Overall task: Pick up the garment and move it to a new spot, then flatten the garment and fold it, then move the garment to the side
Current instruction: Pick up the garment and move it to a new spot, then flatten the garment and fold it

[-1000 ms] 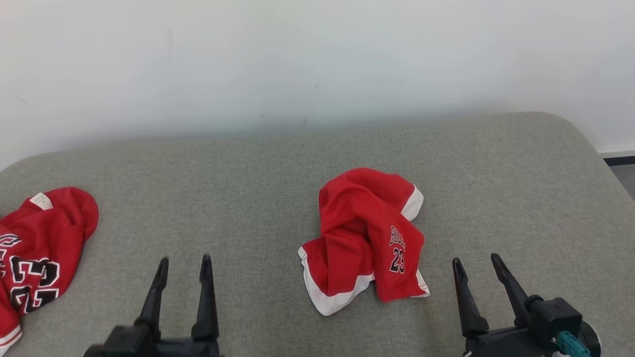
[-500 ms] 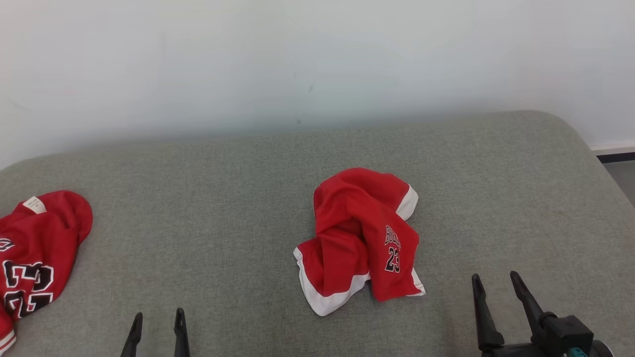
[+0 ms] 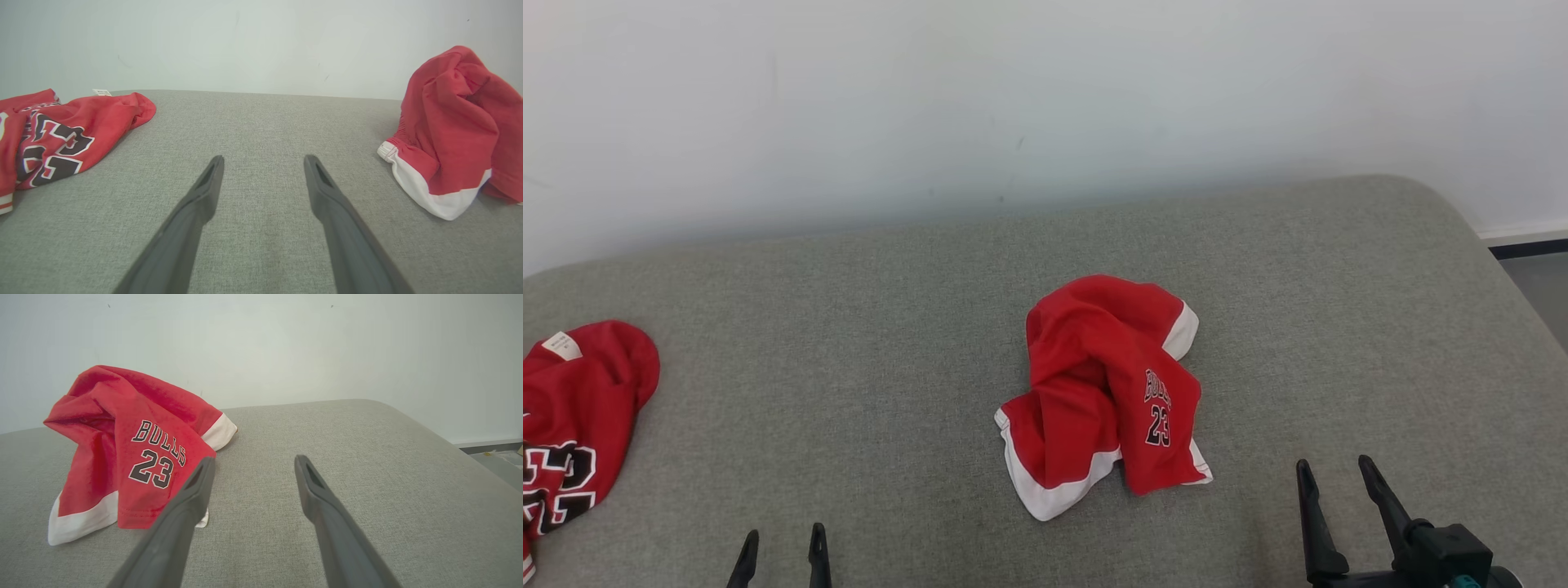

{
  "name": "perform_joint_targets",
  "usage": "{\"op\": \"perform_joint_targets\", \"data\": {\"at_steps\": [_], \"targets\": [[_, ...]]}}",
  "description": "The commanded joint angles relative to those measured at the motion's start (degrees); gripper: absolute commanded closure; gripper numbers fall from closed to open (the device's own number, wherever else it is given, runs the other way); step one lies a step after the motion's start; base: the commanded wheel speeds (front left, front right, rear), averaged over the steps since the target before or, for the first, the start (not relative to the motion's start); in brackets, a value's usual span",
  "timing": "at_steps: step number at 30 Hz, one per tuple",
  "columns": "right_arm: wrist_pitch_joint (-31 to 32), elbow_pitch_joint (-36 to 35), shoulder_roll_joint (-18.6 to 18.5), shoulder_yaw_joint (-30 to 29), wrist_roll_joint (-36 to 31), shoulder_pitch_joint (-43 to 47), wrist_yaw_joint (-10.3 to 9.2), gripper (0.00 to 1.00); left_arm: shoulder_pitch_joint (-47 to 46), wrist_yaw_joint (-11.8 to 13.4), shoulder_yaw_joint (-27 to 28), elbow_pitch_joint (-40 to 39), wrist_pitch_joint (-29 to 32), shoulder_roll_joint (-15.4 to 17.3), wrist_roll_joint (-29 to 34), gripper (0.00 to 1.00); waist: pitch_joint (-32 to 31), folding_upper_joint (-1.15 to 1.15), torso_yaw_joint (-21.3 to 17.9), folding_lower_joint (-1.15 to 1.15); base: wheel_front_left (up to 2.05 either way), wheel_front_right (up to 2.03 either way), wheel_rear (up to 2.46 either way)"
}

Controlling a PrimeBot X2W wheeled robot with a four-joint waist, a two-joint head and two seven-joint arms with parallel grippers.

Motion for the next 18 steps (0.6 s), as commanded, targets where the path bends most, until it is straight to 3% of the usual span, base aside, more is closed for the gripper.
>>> {"op": "perform_joint_targets", "data": {"at_steps": [1,18], "targets": [[-0.01,-0.26,0.10,0.09,0.41,-0.27,0.19,0.00,-0.42,-0.12,0.16,-0.10,-0.19,-0.10,0.48,0.00,-0.05,0.00,-0.02,0.00,0.00,0.00,0.00],[0.67,-0.94,0.34,0.73,0.92,-0.30,0.18,0.00,-0.03,-0.45,0.09,-0.39,-0.19,-0.52,0.77,0.00,-0.23,0.00,0.03,0.00,0.00,0.00,0.00]]}}
